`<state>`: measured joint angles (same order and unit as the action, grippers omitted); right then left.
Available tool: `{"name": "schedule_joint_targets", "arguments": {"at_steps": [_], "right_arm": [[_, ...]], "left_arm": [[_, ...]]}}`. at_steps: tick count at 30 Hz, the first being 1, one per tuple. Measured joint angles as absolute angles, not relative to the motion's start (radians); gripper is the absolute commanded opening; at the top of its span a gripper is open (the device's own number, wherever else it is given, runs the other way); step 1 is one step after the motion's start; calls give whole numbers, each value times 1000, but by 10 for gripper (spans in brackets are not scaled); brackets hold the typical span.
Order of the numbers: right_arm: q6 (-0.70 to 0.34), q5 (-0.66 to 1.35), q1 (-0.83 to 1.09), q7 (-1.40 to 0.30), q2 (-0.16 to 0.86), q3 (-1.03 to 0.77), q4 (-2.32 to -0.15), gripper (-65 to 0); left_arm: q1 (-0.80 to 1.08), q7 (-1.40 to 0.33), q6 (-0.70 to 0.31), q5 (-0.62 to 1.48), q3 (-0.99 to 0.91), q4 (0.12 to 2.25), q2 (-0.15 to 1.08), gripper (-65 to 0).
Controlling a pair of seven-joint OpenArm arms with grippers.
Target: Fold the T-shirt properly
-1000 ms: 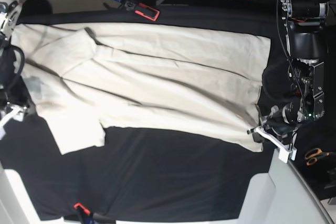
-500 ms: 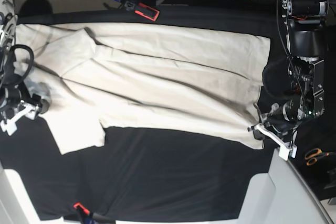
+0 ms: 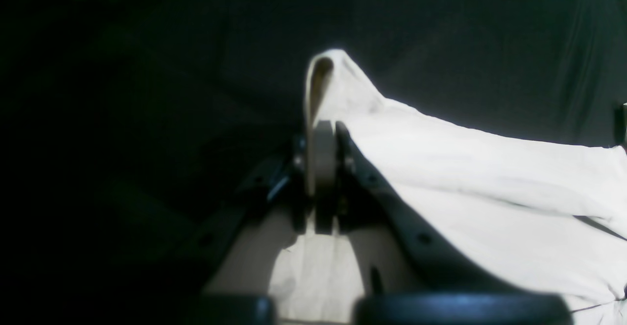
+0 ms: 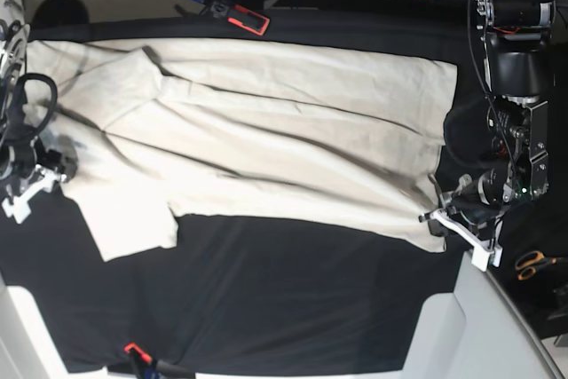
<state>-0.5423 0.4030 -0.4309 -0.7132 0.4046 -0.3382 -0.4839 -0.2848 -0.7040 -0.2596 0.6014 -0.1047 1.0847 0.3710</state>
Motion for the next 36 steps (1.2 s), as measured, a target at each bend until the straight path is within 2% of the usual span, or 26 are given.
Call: {"name": "schedule_joint_targets", "arguments": {"at_steps": [2,4,5,10,19,27,34,36], "right_arm": [[-542,400,-429,-715,404,-338,-484,-527],[-542,400,-426,-715,404,-338,-484,-633],[-542,400,-426,-715,404,-338,-484,-650],[-542,396,-425,-699,403,-334,-491,-650],[-548,400,-424,-673,404,-332,-672,-650],[-551,393,-424,-672,430,-332,-681,-650],[-691,392,-428,-662,454,-334,-681,-650],[-693,393,-429,-641,450,-332,-681,-650]], "left_arm": [[-285,-704,-259,601,-104,1085,371,-650],[-285,-704,-260,602,-103,1085,371,-650],[-285,-704,-260,601,-103,1085,371,-650],[-285,-704,-260,602,-103,1085,371,-650],[-285,-707,-260,598,-104,1129,371,-650],[-285,-705,-262,602,-104,1168,369,-650],[-284,-705,-261,602,-105,1167,369,-650],[-284,-705,-261,602,-105,1166,370,-650]]}}
